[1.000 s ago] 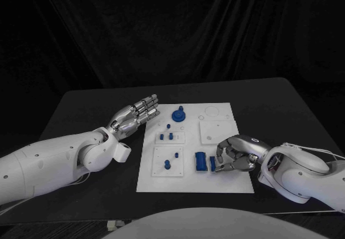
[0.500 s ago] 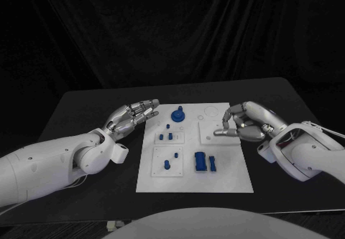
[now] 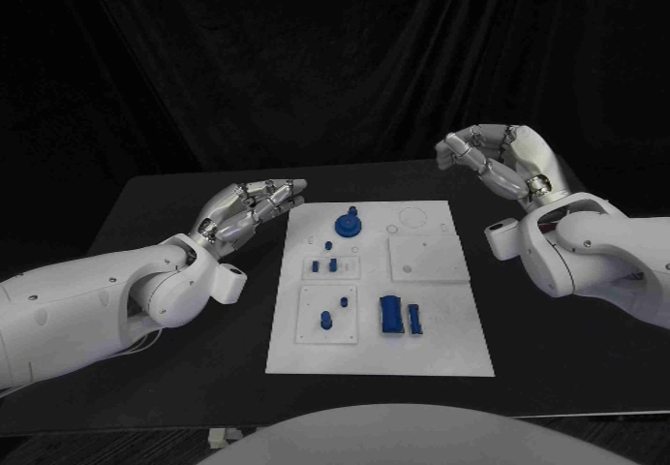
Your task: Assemble the parts on the task board
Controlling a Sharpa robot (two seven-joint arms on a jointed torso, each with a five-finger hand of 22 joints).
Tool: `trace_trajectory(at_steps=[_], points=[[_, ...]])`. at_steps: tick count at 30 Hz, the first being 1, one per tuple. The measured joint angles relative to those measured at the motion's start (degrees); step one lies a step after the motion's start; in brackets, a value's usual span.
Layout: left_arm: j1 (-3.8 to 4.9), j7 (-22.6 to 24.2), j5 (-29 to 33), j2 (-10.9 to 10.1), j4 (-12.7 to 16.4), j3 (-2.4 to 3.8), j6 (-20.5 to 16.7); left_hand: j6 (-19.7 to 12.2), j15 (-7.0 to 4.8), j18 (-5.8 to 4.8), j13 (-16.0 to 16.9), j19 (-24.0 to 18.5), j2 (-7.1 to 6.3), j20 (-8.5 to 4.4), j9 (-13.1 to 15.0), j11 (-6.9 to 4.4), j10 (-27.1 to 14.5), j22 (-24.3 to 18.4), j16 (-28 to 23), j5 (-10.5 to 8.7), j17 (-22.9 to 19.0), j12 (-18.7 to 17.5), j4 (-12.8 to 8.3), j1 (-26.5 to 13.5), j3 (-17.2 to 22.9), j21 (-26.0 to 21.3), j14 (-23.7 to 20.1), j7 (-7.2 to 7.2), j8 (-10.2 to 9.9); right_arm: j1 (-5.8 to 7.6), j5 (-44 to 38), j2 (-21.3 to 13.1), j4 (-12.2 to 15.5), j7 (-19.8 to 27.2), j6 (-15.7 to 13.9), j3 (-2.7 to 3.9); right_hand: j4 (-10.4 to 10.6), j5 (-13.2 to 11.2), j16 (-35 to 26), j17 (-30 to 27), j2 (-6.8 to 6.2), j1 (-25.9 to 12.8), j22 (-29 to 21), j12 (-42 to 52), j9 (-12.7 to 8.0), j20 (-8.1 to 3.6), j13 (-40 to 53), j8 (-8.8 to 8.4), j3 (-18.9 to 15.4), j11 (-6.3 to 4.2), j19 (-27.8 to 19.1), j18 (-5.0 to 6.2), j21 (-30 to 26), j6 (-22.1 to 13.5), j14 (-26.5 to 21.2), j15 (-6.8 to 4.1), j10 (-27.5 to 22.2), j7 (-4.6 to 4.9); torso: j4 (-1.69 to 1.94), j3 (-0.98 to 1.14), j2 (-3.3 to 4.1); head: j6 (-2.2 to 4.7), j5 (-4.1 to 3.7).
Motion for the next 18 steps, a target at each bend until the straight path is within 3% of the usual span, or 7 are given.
trace_trajectory(at_steps=[1,2,5,7,10,14,18], points=[[0.07,0.01,0.0,0.18,0.01,-0.01,-0.1,-1.7,-0.1,0.0,-0.12,-0.42,0.0,0.0,-0.28,-0.25,-0.98,-0.17,-0.57,0.0,-0.07,-0.83,-0.01,0.0,-0.01,-0.19,-0.69,-0.18,-0.72,0.0,1.41,0.27,-0.25,0.95,0.31,0.0,0.0,-0.03,-1.44,-1.32,-0.21,0.21,-3.12,-1.22,-1.3,0.89,-1.98,-1.19,0.0,-0.2,-4.43,0.0,-0.31,-0.74,-2.03,0.44,-2.06,0.04,0.0,0.0,-0.03,0.0,0.02],[0.12,0.01,0.0,0.34,0.01,-0.03,-0.18,-3.27,-0.15,0.0,-0.21,-0.61,0.0,-0.03,-0.5,-0.45,-1.85,-0.33,-1.12,0.0,-0.16,-1.54,-0.09,0.0,-0.28,-0.4,-1.35,-0.36,-1.38,0.0,2.78,0.54,-0.54,1.84,0.73,-0.02,0.15,-0.09,-2.76,-2.77,-0.53,0.42,-8.2,-2.07,-2.96,1.73,-4.17,-2.61,0.19,-0.36,-10.02,-0.14,-0.76,-1.92,-4.4,0.64,-4.4,-0.94,0.0,0.01,-0.07,0.0,0.02],[0.23,0.02,-0.01,0.73,0.01,-0.06,-0.31,-7.39,-0.59,0.0,-0.38,-1.79,0.0,-0.13,-0.91,-0.94,-4.19,-0.78,-2.67,0.27,-0.47,-3.28,-0.02,0.0,-0.49,-1.12,-3.1,-0.86,-2.92,-0.24,6.56,1.11,-1.2,3.95,2.54,-0.03,0.15,-0.51,-5.04,-5.62,-2.03,-0.21,-22.12,-2.4,-6.51,2.3,-8.41,-5.32,2.1,-0.48,-23.25,-3.27,-2.13,-5.24,-10.69,0.84,-9.6,-4.25,-0.15,0.05,-0.27,0.0,0.19],[0.33,0.03,-0.01,0.87,-0.04,-0.06,-0.33,-9.84,-1.07,-0.01,-0.45,-2.29,0.0,-0.45,-1.09,-1.4,-5.65,-1.06,-3.72,0.28,-0.61,-4.14,0.07,0.0,-0.87,-1.52,-4.26,-1.09,-3.31,-0.6,8.26,1.3,-1.47,4.75,3.75,-0.03,0.2,-0.51,-6.94,-6.62,-3.55,-0.24,-29.24,-2.41,-8.05,2.36,-10.47,-5.79,4.01,-1.56,-29.85,-3.57,-2.96,-6.02,-17.6,0.3,-13.98,-5.04,-0.25,0.07,-0.39,0.0,0.25],[0.38,0.05,-0.01,1.0,-0.27,-0.05,-0.34,-12.71,-1.75,-0.01,-0.64,-3.29,0.0,-0.6,-1.28,-2.1,-7.67,-1.51,-4.96,0.28,-0.86,-5.16,0.02,0.0,-1.13,-2.29,-5.62,-1.39,-3.51,-1.1,10.26,1.59,-1.85,5.6,5.5,-0.04,0.22,-0.51,-8.23,-7.15,-5.23,-0.63,-34.41,-1.52,-9.73,2.48,-12.33,-6.3,6.65,-2.49,-34.36,-3.56,-3.32,-7.03,-24.59,0.05,-18.48,-6.05,-0.35,0.09,-0.52,0.0,0.26],[0.39,0.06,0.0,1.21,-0.62,-0.05,-0.34,-21.88,-2.98,-0.02,-1.17,-5.77,0.48,-0.69,-2.01,-3.83,-13.19,-2.69,-7.97,0.28,-1.55,-7.43,0.07,-0.47,-1.97,-4.41,-8.44,-7.86,-4.19,-1.49,11.77,1.83,-2.38,6.28,7.14,-0.07,0.31,-0.51,-9.18,-7.66,-7.46,-1.6,-36.29,-1.45,-11.62,2.46,-15.01,-6.69,9.73,-3.72,-35.59,-3.55,-3.32,-8.22,-31.79,-0.09,-26.08,-7.67,-0.4,0.13,-0.57,0.0,0.08],[0.4,0.07,0.01,1.54,-0.96,-0.05,-0.33,-26.42,-3.07,-0.02,-1.47,-5.93,0.23,-0.84,-2.42,-5.21,-15.4,-2.93,-8.87,-0.08,-1.74,-8.28,-0.07,-0.85,-2.14,-4.61,-8.93,-12.45,-4.63,-1.62,12.39,2.11,-2.88,6.68,8.24,-0.07,0.32,-0.51,-9.36,-7.85,-7.84,-1.98,-36.95,-1.46,-12.63,2.38,-16.31,-6.79,10.77,-3.91,-36.03,-3.56,-3.32,-9.31,-34.85,-0.68,-29.34,-8.75,-0.36,0.13,-0.49,0.0,-0.14]])
